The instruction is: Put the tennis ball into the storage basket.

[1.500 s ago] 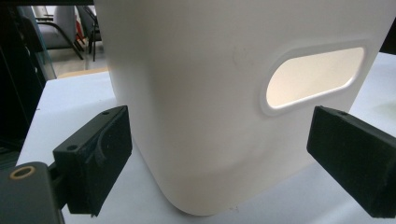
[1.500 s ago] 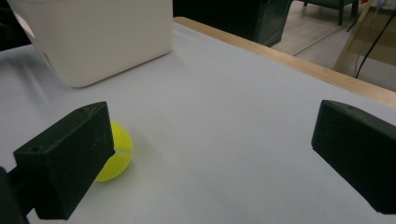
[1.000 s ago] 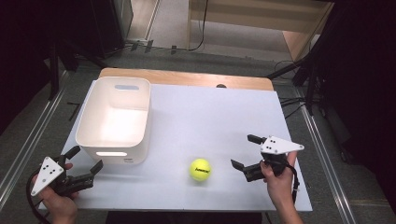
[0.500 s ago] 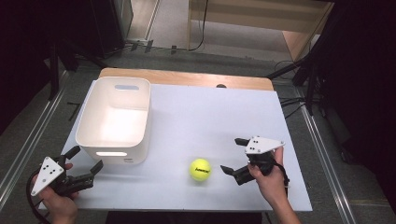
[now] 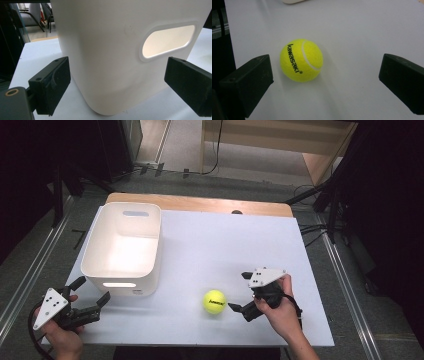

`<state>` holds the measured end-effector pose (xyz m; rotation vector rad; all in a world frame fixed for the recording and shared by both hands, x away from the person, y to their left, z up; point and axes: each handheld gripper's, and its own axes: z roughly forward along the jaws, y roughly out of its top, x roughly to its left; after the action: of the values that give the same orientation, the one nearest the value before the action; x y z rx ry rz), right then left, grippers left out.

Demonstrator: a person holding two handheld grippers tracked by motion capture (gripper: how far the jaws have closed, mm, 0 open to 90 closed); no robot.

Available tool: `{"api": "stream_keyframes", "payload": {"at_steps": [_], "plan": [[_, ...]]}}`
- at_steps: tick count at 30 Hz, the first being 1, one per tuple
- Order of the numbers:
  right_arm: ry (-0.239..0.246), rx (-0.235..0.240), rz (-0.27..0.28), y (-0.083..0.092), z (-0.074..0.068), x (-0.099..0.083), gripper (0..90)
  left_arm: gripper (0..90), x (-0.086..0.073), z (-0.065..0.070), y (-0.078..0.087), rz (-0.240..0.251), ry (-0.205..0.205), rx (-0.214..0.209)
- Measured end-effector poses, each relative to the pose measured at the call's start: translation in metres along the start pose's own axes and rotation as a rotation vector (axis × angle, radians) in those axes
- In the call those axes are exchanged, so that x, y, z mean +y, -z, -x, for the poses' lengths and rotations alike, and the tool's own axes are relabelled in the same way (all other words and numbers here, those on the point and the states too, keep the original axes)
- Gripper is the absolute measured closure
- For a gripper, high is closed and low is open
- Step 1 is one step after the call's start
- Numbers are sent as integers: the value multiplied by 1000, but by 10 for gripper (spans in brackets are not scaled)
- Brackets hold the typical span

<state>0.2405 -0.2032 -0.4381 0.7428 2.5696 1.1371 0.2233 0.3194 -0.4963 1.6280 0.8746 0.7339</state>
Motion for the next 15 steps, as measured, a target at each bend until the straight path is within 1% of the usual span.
{"api": "stream_keyframes", "payload": {"at_steps": [1,3,7,9,10,15], "plan": [[8,5,-16,-3,-1,1,0,72,0,0,0,0,-1,0],[13,8,-20,-4,-1,2,0,72,0,0,0,0,-1,0],[25,15,-55,-12,-4,4,0,72,0,0,0,0,0,-1],[28,16,-63,-13,-5,5,0,72,0,0,0,2,1,-1],[41,26,-69,-15,-6,6,0,72,0,0,0,0,-1,-1],[46,39,-93,-20,-8,8,0,72,0,0,0,0,0,-1]]}}
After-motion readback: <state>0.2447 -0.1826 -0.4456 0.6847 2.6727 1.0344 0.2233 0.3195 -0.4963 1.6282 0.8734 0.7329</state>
